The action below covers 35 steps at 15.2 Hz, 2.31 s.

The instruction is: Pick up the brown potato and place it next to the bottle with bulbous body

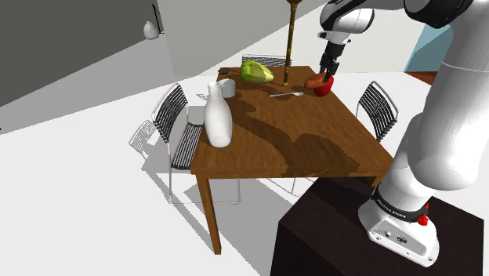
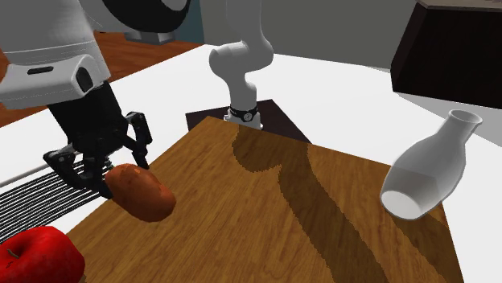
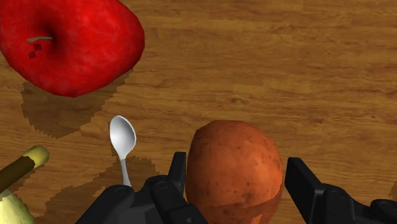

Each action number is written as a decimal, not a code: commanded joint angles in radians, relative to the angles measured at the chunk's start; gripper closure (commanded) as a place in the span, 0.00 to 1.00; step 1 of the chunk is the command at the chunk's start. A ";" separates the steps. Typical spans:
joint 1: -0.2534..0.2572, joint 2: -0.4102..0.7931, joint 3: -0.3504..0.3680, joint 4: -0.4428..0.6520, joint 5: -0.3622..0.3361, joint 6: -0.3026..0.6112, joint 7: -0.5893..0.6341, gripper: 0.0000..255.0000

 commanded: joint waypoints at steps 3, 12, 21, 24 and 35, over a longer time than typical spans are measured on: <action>0.005 -0.020 -0.002 0.040 -0.024 -0.049 0.022 1.00; 0.011 -0.049 -0.004 0.140 -0.058 -0.162 0.055 1.00; 0.007 -0.047 -0.008 0.262 -0.061 -0.282 0.068 1.00; 0.003 -0.039 -0.010 0.308 -0.056 -0.324 0.068 1.00; -0.035 0.025 -0.023 0.508 -0.001 -0.492 0.051 1.00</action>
